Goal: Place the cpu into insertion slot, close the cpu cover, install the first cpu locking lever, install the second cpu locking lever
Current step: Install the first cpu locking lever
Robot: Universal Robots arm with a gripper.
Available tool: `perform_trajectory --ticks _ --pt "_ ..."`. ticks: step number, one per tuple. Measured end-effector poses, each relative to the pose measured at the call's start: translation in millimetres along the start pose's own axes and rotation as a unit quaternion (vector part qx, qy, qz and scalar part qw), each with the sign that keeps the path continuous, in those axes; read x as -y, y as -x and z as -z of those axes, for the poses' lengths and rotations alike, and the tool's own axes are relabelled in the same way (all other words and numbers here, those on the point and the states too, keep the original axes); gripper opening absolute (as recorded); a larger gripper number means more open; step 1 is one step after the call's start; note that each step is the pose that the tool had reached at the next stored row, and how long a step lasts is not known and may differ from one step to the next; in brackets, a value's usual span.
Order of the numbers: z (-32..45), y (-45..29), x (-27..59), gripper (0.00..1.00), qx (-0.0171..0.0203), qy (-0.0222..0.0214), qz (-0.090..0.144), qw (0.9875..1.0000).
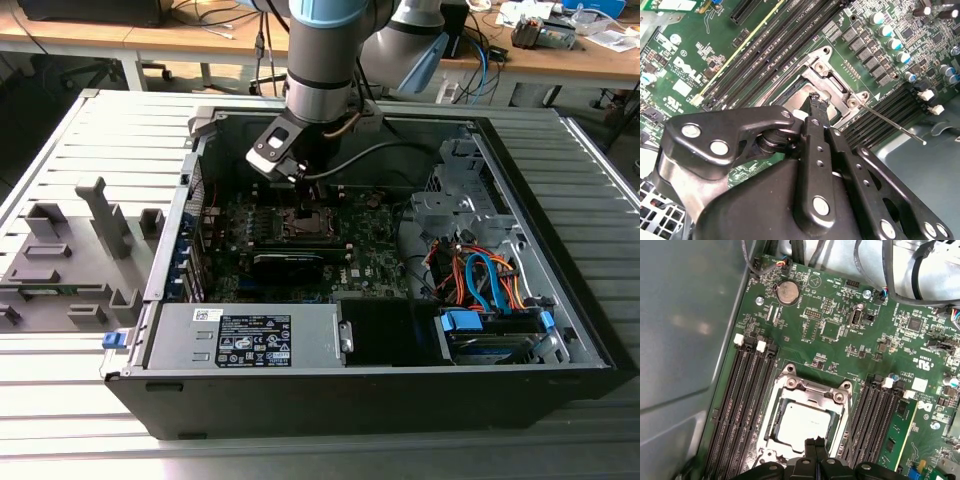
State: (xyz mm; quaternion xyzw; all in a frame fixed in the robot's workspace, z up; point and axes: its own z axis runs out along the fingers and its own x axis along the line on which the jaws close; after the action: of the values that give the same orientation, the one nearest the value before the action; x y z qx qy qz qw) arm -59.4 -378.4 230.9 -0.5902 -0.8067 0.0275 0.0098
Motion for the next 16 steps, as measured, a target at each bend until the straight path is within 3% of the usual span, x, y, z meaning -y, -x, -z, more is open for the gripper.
perform_trajectory --ticks 16 --pt "0.0 0.0 0.0 0.11 0.0022 0.0007 0.040 0.9992"
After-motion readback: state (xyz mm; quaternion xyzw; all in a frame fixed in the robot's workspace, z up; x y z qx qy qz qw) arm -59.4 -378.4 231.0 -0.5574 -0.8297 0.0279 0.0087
